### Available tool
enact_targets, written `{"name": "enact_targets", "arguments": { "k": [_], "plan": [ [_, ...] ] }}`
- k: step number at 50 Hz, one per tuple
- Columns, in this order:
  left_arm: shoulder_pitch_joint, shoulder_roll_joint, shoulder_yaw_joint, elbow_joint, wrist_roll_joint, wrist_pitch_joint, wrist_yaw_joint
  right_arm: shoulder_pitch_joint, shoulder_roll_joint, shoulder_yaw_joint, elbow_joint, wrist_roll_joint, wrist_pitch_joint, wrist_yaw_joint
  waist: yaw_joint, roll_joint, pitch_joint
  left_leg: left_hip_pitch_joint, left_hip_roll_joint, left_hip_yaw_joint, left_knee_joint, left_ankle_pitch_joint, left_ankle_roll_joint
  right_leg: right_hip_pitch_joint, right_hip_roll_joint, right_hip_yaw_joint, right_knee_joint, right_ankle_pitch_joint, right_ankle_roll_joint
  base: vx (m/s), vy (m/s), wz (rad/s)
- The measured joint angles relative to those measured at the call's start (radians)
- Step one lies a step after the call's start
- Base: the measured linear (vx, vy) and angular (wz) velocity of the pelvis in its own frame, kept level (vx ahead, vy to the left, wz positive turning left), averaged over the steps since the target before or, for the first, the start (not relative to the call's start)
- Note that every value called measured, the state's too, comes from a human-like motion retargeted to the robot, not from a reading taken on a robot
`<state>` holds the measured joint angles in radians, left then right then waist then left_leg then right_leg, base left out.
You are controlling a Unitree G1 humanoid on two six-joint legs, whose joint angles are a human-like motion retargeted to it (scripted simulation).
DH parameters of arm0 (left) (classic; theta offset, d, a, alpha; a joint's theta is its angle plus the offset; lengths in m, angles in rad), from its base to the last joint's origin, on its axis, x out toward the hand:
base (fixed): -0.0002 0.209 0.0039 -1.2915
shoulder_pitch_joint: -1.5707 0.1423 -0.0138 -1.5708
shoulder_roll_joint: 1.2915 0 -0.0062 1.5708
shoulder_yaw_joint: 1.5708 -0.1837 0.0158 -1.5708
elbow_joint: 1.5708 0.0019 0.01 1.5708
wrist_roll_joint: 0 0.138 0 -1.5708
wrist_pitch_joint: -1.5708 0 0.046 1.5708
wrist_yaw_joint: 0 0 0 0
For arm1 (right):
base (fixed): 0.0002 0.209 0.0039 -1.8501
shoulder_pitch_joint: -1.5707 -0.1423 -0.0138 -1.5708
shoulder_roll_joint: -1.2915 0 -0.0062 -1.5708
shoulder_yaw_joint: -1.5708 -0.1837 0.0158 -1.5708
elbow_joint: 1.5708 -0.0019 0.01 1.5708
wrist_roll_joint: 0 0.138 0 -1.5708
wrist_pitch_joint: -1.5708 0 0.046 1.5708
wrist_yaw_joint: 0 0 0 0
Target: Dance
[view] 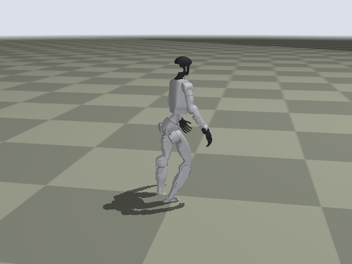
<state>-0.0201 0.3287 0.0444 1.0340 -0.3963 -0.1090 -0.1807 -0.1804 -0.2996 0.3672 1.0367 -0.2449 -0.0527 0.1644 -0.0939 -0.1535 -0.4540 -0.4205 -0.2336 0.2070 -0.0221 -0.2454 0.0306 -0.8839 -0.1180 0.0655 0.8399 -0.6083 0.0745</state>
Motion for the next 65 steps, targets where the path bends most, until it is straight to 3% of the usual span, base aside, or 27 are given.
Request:
{"name": "enact_targets", "arguments": {
  "k": [8, 17, 32, 44, 56, 59, 65],
  "plan": [
    [0.053, 0.080, 0.256, -0.182, -0.166, -0.082, 0.156, 0.059, -0.052, -0.170, -0.056, 0.057, -0.003, -0.119, -0.006, -0.066, 0.021, 0.053, -0.055, -0.001, -0.004, -0.003, 0.015, 0.010, -0.055, 0.020, 0.090, -0.058, 0.005, 0.00, -0.01, 0.07],
    [0.083, 0.084, 0.315, -0.448, -0.135, -0.114, 0.162, 0.119, -0.064, -0.189, -0.235, 0.024, -0.045, -0.121, -0.005, -0.137, 0.071, 0.117, -0.096, -0.021, -0.004, -0.009, 0.017, 0.053, -0.105, 0.021, 0.140, -0.107, 0.010, 0.00, 0.00, 0.00],
    [0.172, 0.011, 0.070, -0.838, 0.002, -0.037, -0.125, 0.146, -0.107, -0.047, -0.651, -0.117, -0.118, 0.018, 0.002, -0.193, 0.149, 0.203, -0.136, -0.073, -0.003, -0.011, 0.005, 0.133, -0.176, -0.009, 0.181, -0.157, 0.011, 0.00, 0.00, 0.00],
    [0.176, -0.002, -0.194, -0.792, 0.170, 0.030, -0.292, 0.116, -0.069, 0.144, -0.445, -0.272, -0.110, 0.149, 0.022, -0.182, 0.169, 0.224, -0.153, -0.096, -0.004, -0.019, 0.005, 0.151, -0.210, -0.026, 0.200, -0.172, 0.008, 0.00, 0.00, 0.00],
    [0.125, 0.012, -0.274, -0.752, 0.167, -0.026, -0.232, 0.094, -0.020, 0.162, -0.261, -0.249, -0.135, 0.043, 0.022, -0.177, 0.194, 0.237, -0.163, -0.108, -0.004, -0.028, -0.009, 0.151, -0.233, -0.039, 0.236, -0.184, 0.000, 0.00, 0.00, 0.00],
    [0.093, 0.033, -0.272, -0.790, 0.113, -0.051, -0.223, 0.092, -0.055, 0.135, -0.339, -0.217, -0.172, -0.005, 0.046, -0.115, 0.207, 0.237, -0.082, -0.107, 0.013, -0.070, -0.027, 0.204, -0.154, -0.098, 0.159, -0.165, -0.026, 0.07, -0.03, -0.27],
    [0.102, 0.073, -0.235, -0.965, 0.053, -0.108, -0.231, 0.108, -0.144, 0.057, -0.629, -0.191, -0.253, -0.111, 0.015, -0.157, 0.225, 0.265, -0.135, -0.103, 0.001, -0.039, -0.036, 0.186, -0.218, -0.070, 0.245, -0.185, -0.021, -0.05, -0.01, 0.23]
  ]
}}
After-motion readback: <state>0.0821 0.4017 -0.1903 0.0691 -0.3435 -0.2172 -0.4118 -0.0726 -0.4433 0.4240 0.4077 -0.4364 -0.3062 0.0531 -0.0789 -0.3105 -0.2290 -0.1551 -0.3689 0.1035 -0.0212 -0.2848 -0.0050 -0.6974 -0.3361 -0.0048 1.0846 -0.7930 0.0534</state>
